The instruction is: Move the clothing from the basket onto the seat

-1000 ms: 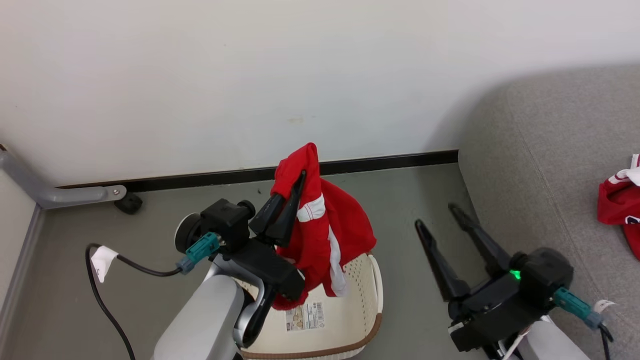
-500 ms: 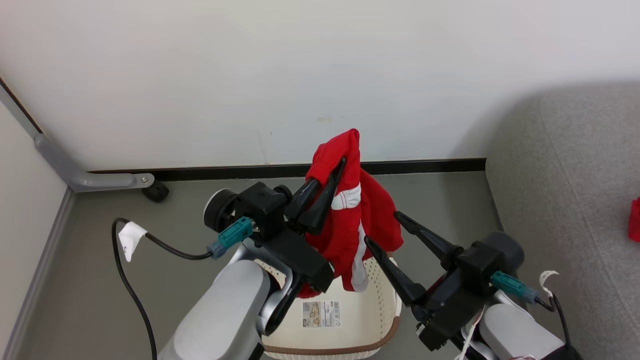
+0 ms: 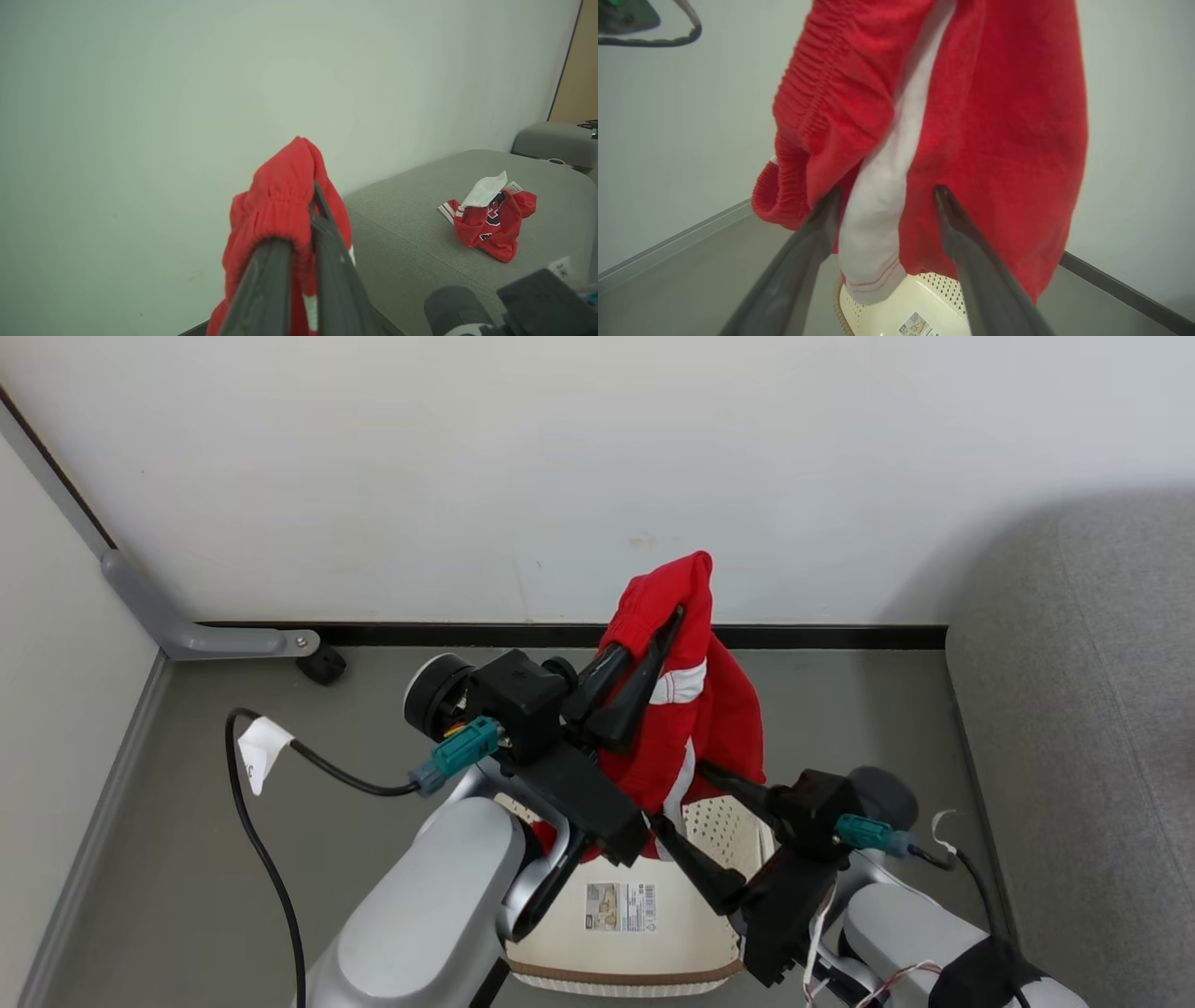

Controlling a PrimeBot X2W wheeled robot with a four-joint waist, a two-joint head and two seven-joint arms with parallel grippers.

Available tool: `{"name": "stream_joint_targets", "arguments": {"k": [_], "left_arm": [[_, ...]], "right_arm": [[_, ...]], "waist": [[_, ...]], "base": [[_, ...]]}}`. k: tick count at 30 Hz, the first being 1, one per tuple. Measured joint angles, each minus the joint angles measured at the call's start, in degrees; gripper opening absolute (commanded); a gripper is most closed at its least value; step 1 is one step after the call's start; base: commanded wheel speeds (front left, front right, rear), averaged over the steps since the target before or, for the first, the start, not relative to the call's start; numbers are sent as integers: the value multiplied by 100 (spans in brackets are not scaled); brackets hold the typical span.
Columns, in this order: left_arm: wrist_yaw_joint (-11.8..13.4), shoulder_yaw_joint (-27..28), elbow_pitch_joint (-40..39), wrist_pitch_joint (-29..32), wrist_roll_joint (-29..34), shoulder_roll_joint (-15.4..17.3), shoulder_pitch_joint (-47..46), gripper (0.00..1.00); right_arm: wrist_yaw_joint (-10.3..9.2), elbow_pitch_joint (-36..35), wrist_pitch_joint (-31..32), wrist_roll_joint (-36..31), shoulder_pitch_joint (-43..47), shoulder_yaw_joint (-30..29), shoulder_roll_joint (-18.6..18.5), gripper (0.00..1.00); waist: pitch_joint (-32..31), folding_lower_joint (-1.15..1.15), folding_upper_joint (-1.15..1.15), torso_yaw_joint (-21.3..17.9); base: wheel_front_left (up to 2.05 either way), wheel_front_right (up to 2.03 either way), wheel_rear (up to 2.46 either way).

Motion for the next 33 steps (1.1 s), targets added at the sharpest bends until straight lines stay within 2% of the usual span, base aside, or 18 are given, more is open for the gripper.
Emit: {"name": "stream_joint_targets", "arguments": {"k": [3,16,17,19,30,33], "left_arm": [[0,-52,-20,35,-31,-11,-71,0],[-1,-293,-214,102,-218,-23,-163,0],[-1,-294,-223,102,-225,-24,-186,0],[-1,-307,-231,102,-261,-30,-194,0],[-1,-253,-208,110,-361,-40,-185,0],[3,-178,-169,110,-364,66,-145,0]], "right_arm": [[0,241,0,186,-223,256,113,100],[1,1474,69,664,-1023,680,482,100],[1,1529,60,686,-1071,680,516,84],[1,1617,44,732,-1163,699,560,0],[1,2003,-56,991,-1327,591,593,0],[1,2014,-58,1023,-1343,485,605,0]], "waist": [[30,0,0,53],[145,0,0,232],[152,0,0,239],[160,0,0,250],[171,0,0,216],[167,0,0,159]], "base": [[0,0,0],[0,0,0],[0,0,0],[0,0,0],[0,0,0],[0,0,0]]}}
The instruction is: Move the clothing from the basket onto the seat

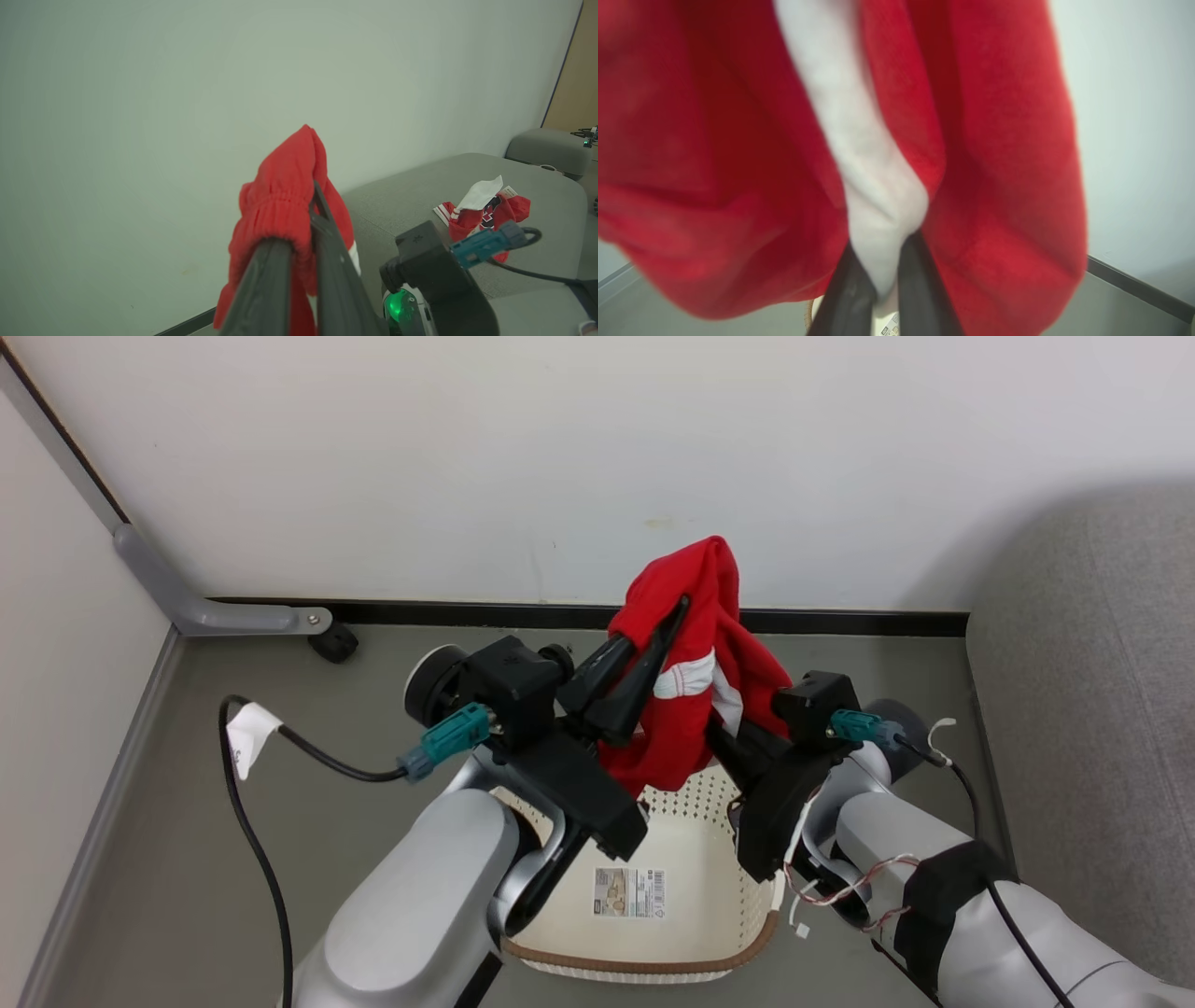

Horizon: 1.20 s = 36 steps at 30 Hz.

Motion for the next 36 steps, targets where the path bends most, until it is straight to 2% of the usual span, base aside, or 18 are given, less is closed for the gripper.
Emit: {"name": "stream_joint_targets", "arguments": {"k": [10,18,19,26,36], "left_arm": [[100,93,127,-1,-38,270,445,0],[98,40,90,-18,-42,477,925,0],[97,23,65,-19,-179,471,996,100],[97,-68,-230,-29,-197,509,1172,100],[156,-92,-408,-70,-153,690,1385,100]], "right_arm": [[0,-346,0,145,137,-469,2,0],[0,-648,-3,182,354,-1254,-301,0],[0,-770,-3,163,460,-1418,-367,0],[-33,-1138,-4,-58,734,-1789,-634,0],[-244,-1814,-4,-611,1198,-2104,-1161,0]], "waist": [[-33,0,0,-244],[-117,0,0,-526],[-155,0,0,-597],[-228,-1,0,-762],[-256,-1,0,-1076]], "base": [[0,0,0],[0,0,0],[0,0,0],[0,0,0],[0,0,0]]}}
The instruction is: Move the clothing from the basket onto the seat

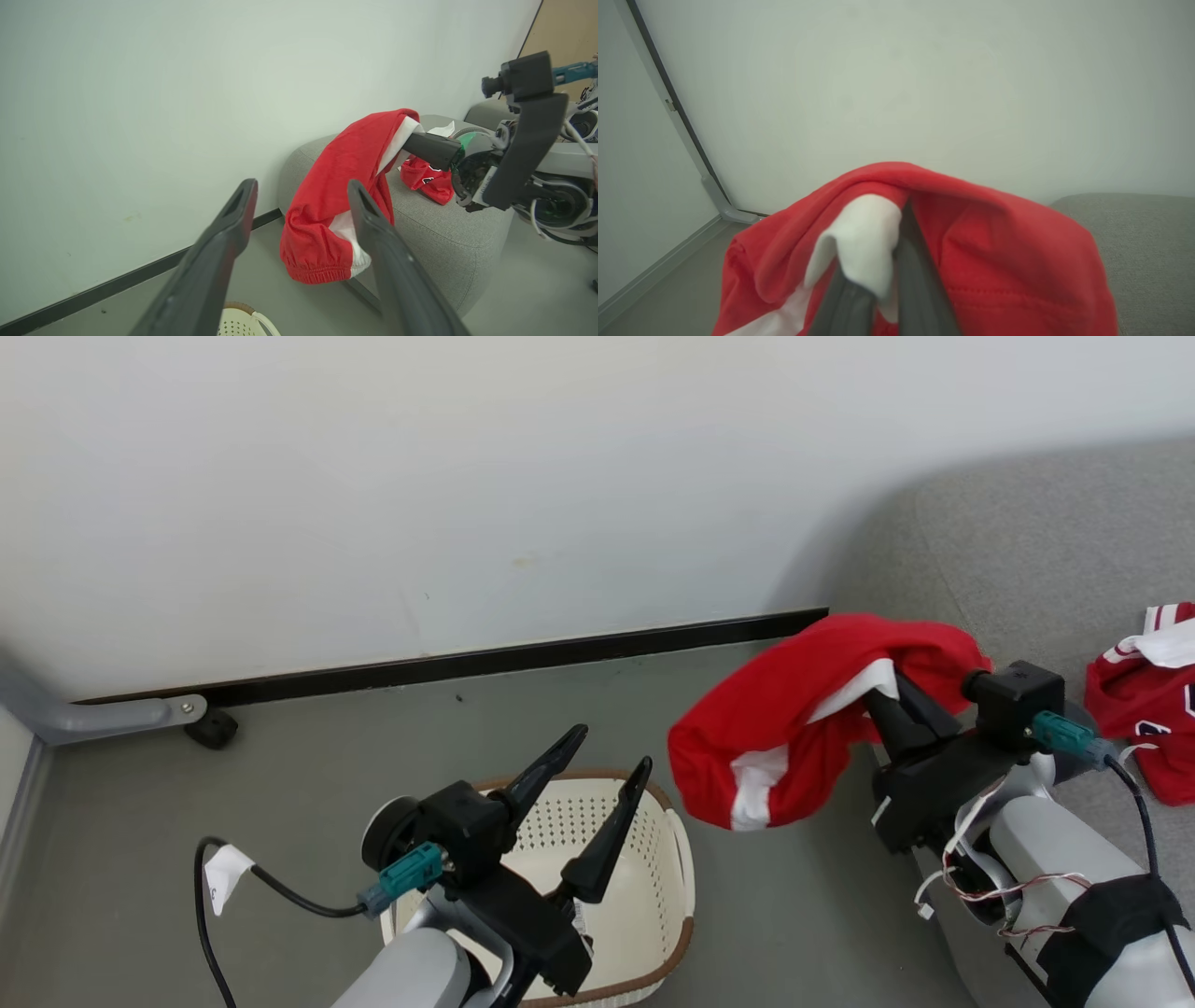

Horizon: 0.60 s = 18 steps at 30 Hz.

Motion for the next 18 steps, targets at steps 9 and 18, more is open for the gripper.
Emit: {"name": "stream_joint_targets", "arguments": {"k": [9,18], "left_arm": [[57,145,29,-57,1,129,113,100],[144,208,21,-158,-14,176,244,100]], "right_arm": [[-370,-1017,0,-265,629,-635,-435,0],[-747,-2142,-1,-582,1451,-1131,-730,0]], "waist": [[6,0,0,-434],[88,1,0,-898]], "base": [[0,0,0],[0,0,0]]}}
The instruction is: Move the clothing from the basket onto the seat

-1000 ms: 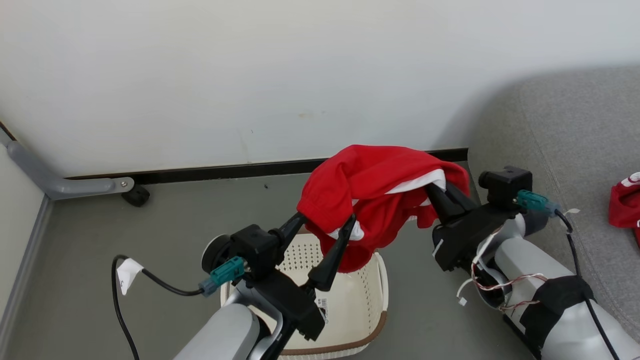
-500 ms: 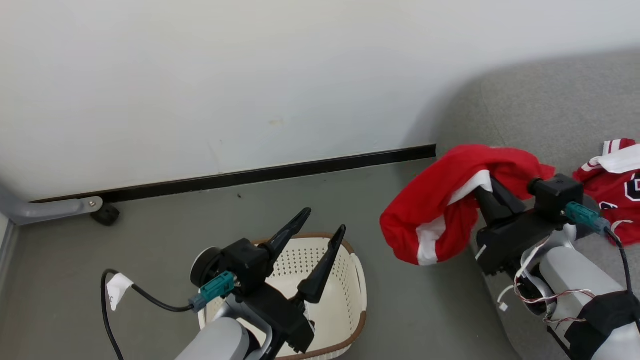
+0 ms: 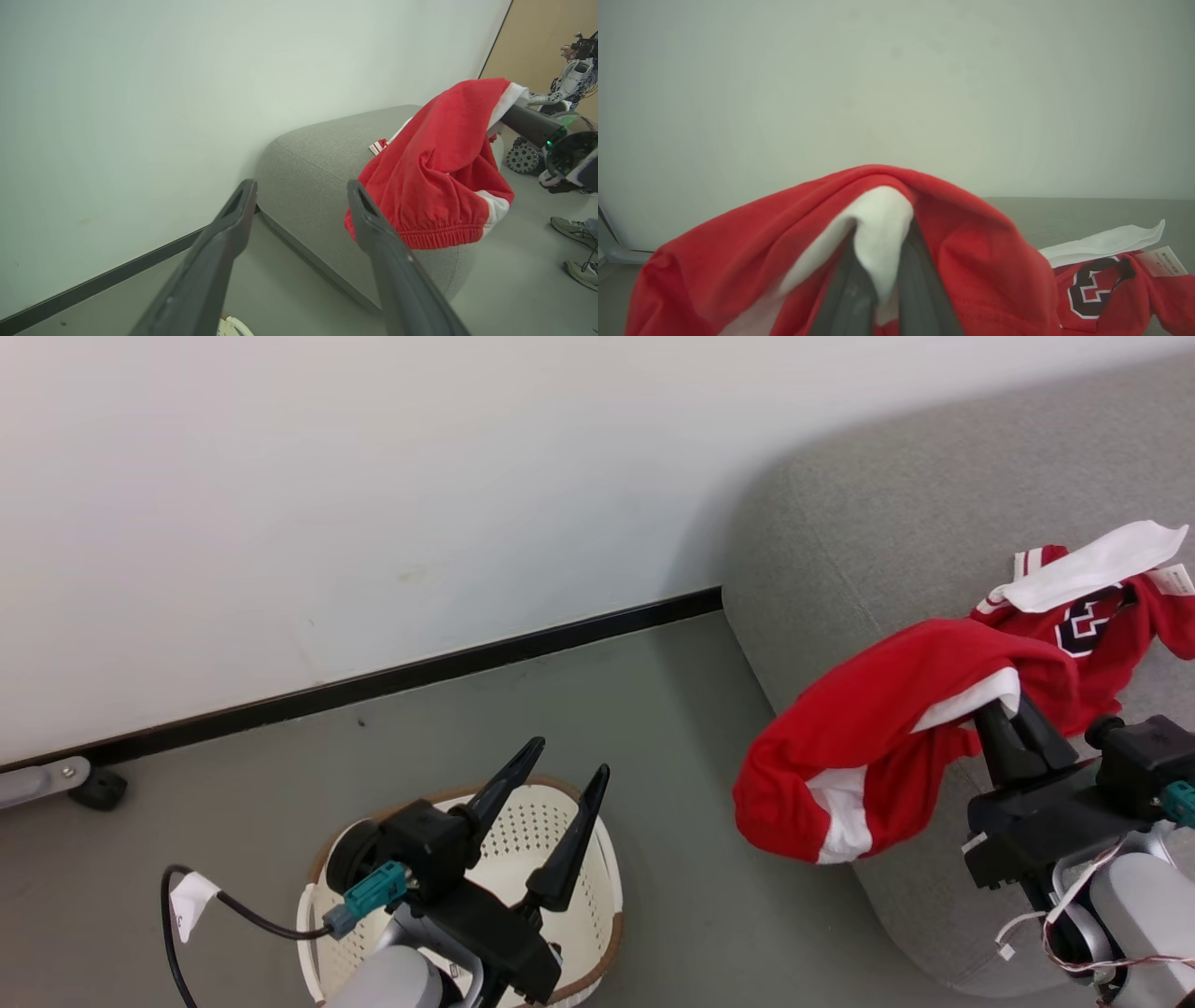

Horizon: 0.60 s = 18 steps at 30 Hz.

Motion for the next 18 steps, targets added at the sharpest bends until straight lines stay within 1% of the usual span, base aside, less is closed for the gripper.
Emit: {"name": "stream_joint_targets", "arguments": {"k": [4,7,13,17,18], "left_arm": [[-2,-16,-46,-30,-14,-12,9,100],[-4,-41,-81,-43,-14,-13,15,100],[-55,-151,-147,-51,-11,-25,18,100],[-59,-203,-176,-51,24,-29,17,100],[-59,-219,-180,-51,31,-33,15,100]], "right_arm": [[-110,-436,0,-172,260,-210,-96,0],[-129,-708,0,-268,395,-328,-98,0],[-225,-1118,0,-358,636,-620,-111,0],[-241,-1293,0,-369,809,-881,-149,0],[-275,-1338,0,-412,864,-942,-163,0]], "waist": [[49,0,0,-211],[88,0,0,-363],[169,0,0,-635],[235,0,0,-770],[254,0,0,-796]], "base": [[0,0,0],[0,0,0],[0,0,0],[0,0,0],[0,0,0]]}}
